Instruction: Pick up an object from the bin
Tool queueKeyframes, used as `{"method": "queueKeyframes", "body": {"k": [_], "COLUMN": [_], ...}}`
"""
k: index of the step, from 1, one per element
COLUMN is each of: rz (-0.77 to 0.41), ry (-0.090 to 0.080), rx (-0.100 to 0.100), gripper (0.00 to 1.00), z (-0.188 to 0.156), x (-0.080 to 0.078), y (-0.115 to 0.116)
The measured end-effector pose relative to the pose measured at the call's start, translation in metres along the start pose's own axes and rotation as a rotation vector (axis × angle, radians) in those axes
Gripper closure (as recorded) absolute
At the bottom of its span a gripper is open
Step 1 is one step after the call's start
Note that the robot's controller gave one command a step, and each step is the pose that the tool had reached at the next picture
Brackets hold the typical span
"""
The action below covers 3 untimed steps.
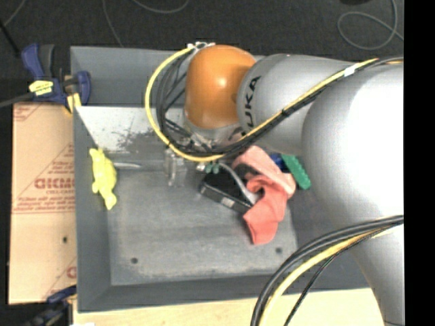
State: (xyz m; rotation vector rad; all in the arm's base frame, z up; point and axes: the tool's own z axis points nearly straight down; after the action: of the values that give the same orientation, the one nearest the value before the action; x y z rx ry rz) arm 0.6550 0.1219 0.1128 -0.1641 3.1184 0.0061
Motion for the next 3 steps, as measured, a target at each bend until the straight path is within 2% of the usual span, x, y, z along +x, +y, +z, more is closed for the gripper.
{"method": "queueKeyframes", "body": {"k": [3], "rz": [0.0], "ry": [0.001], "rx": [0.0], "gripper": [1.0], "z": [-0.031], "x": [0.0], "y": [0.0]}}
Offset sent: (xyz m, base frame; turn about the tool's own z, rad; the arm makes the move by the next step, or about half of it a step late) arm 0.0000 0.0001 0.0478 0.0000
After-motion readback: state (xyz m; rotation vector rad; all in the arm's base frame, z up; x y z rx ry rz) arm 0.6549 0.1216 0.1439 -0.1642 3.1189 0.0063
